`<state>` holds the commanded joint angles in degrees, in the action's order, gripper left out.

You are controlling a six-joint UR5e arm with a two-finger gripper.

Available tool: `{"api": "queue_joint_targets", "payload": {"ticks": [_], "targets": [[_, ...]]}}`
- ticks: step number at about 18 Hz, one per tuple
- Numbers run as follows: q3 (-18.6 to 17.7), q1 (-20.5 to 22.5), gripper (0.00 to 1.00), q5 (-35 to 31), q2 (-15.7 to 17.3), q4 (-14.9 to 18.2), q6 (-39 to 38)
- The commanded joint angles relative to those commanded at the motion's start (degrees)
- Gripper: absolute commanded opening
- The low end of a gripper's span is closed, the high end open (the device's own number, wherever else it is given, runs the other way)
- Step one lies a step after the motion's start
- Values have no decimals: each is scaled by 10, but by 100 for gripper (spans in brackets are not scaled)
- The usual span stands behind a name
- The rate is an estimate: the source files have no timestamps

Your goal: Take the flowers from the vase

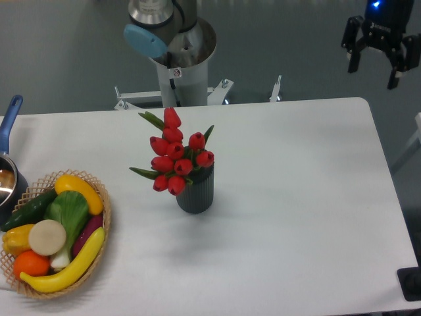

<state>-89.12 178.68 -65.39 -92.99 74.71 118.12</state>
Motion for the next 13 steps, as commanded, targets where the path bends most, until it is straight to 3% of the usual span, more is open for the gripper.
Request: {"api": "queue_joint_targets", "payload": {"ticks": [10,13], "targets": [[-19,0,100,8,4,-8,2],[-36,-1,100,22,7,-29,-16]]}}
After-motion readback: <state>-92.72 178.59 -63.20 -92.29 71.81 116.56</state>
